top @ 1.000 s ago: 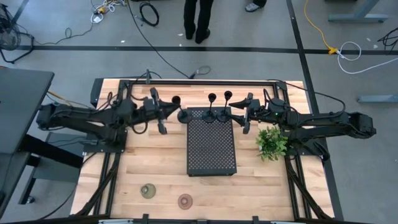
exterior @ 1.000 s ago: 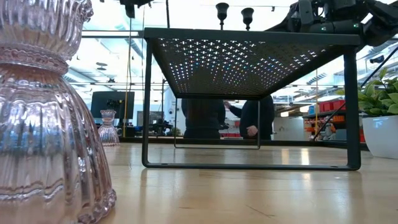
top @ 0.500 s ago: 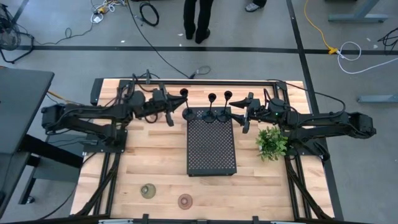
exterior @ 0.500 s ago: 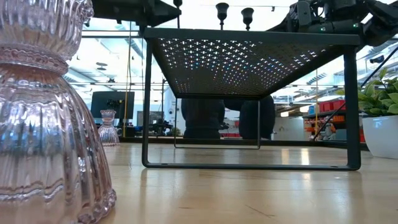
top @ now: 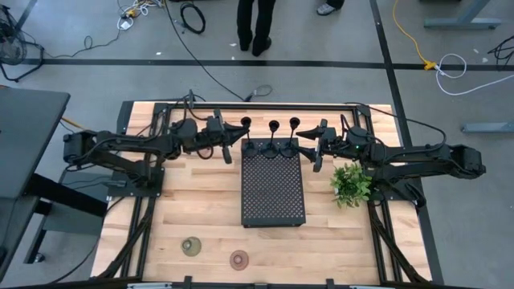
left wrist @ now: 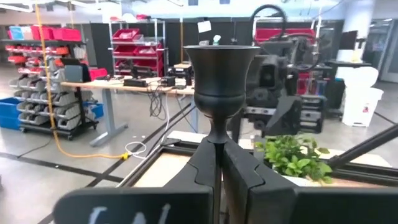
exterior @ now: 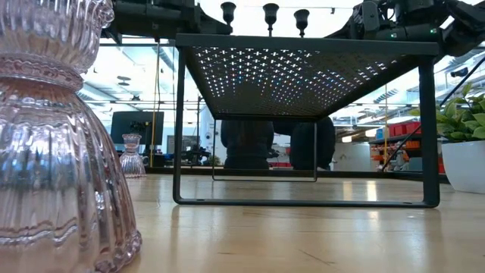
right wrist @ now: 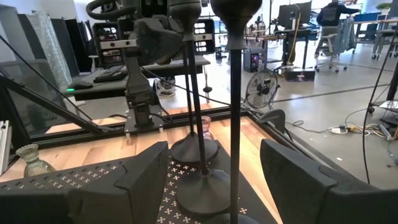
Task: Pick & Place candle stick holders
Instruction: Align the black candle holder with the other black candle holder on the shelf
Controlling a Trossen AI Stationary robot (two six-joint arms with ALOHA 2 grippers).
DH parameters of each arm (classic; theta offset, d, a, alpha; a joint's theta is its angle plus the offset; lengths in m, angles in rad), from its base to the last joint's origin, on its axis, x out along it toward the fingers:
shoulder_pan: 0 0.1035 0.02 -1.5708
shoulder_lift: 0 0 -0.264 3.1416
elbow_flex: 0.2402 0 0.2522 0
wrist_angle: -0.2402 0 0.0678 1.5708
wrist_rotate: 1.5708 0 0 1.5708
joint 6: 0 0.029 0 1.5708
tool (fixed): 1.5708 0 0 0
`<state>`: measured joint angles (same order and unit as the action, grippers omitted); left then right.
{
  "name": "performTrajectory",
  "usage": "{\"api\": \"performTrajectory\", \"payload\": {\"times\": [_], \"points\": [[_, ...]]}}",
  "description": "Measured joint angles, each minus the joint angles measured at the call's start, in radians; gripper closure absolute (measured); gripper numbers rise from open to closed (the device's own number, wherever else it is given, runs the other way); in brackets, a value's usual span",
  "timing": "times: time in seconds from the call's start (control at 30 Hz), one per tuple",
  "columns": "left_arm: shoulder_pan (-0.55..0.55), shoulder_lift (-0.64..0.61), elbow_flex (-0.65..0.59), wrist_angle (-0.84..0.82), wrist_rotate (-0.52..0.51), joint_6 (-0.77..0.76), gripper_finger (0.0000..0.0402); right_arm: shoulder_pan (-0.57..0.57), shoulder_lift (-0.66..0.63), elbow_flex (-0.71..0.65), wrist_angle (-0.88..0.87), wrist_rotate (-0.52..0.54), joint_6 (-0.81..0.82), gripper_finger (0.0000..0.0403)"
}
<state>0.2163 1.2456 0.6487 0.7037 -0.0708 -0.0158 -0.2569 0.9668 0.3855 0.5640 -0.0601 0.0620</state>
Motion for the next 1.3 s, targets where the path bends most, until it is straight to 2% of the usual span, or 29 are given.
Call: {"api": "performTrajectory", "payload": {"times": [0.57, 0.8, 1.03, 1.3], "points": [[0.029, 0.001, 0.0, 0.003, 0.044, -0.034, 0.0383, 0.0, 0.0, 0.0, 0.0, 0.0, 0.0, 0.0146], [0.028, 0.047, 0.002, 0.047, 0.045, -0.032, 0.0387, 0.0, 0.0, 0.0, 0.003, 0.0, 0.0, 0.0146], [0.03, 0.05, 0.002, 0.053, 0.044, -0.03, 0.0368, 0.0, 0.0, 0.0, -0.003, 0.0, -0.001, 0.0146], [0.03, 0.05, 0.002, 0.049, 0.042, -0.025, 0.0364, 0.0, 0.0, 0.0, -0.003, 0.0, -0.006, 0.0146]]}}
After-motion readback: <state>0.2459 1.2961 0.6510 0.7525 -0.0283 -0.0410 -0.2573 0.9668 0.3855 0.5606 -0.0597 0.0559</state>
